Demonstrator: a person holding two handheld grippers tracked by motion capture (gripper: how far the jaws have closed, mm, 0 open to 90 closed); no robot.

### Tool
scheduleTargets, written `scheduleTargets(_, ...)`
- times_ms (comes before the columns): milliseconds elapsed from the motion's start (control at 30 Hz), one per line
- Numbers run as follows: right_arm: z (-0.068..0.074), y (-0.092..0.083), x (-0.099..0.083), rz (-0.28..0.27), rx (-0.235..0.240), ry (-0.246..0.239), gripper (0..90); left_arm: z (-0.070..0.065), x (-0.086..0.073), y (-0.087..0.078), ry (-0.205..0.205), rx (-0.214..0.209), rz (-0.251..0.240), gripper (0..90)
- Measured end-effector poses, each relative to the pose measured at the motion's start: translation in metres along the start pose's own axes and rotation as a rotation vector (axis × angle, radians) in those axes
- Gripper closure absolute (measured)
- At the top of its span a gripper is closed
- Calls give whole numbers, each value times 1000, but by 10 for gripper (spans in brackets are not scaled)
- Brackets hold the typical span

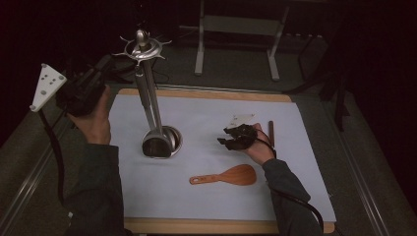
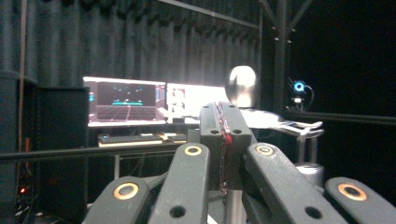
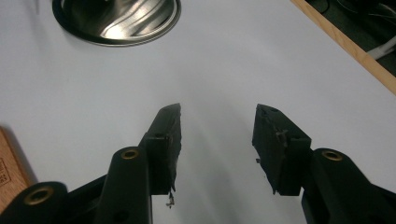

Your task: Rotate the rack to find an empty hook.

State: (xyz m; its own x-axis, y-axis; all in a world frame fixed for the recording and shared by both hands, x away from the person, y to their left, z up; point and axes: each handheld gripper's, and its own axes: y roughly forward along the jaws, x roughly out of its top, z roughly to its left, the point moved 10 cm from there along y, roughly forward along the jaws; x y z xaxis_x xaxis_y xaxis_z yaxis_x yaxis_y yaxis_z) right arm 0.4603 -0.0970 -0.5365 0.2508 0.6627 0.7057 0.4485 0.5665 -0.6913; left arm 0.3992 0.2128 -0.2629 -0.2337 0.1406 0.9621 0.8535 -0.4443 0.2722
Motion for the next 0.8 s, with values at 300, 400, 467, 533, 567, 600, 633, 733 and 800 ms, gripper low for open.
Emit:
scheduleTargets(300,-5,-4,-4,-1,-8,7,515,4,-4,11,-16,21,25,899)
scheduleTargets(400,-5,-4,-4,-1,-11,11,515,4,-4,11,8,25,33,899)
scheduleTargets(467,-6,-5,-5,0,-11,11,515,6,-5,12,5,29,37,899)
scheduleTargets(533,-5,-4,-5,1,-9,12,515,8,-5,13,-1,34,40,900)
scheduleTargets(567,-5,-4,-5,1,-9,12,515,10,-5,14,-3,36,42,900)
scheduleTargets(600,-5,-4,-5,1,-8,8,515,11,-5,15,-7,39,45,900)
scheduleTargets(633,-5,-4,-5,1,-8,8,515,14,-6,16,-12,42,47,900)
scheduleTargets(733,-4,-4,-5,2,-6,12,515,19,-7,19,-22,50,53,900)
scheduleTargets(800,-4,-3,-6,2,-5,11,515,22,-7,23,-30,55,59,899)
